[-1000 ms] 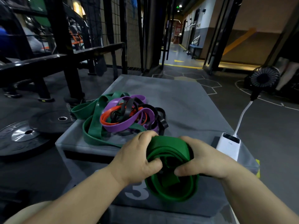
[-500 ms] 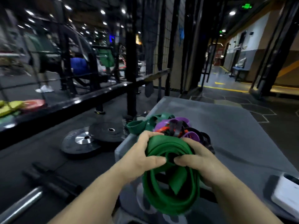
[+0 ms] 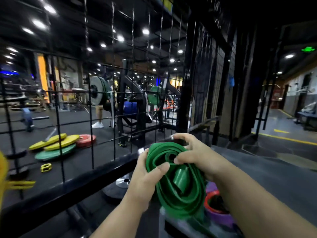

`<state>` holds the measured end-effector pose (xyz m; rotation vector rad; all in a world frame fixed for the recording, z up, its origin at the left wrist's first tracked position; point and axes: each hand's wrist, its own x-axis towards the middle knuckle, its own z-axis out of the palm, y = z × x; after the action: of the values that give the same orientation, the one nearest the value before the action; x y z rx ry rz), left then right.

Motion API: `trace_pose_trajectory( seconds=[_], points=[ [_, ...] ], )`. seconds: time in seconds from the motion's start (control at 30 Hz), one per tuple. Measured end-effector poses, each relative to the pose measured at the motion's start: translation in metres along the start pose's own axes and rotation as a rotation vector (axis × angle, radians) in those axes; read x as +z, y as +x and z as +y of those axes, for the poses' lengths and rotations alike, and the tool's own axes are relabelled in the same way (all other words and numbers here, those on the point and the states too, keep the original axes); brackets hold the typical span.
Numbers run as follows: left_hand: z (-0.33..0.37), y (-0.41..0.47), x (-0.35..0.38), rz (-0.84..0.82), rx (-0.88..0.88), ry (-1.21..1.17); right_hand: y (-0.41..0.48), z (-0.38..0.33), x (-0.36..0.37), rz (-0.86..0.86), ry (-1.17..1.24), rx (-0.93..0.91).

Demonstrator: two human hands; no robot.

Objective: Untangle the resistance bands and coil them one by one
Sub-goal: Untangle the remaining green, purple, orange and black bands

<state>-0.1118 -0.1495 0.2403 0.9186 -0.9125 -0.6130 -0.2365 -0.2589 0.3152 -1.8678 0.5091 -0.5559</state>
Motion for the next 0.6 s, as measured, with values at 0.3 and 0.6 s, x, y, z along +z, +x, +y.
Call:
trace_pose_trajectory(
  seconds=[0.3,0.6],
  points=[
    [0.028,0.055,0.011,0.224,0.080,-0.102,0.060,-0.046,-0.006,-0.024,0.113,-0.086],
    [0.035,0.107,0.006,0.364,0.096,-0.087,0.114,-0.073,-0.012,0.004,0.082,-0.113]
  ],
)
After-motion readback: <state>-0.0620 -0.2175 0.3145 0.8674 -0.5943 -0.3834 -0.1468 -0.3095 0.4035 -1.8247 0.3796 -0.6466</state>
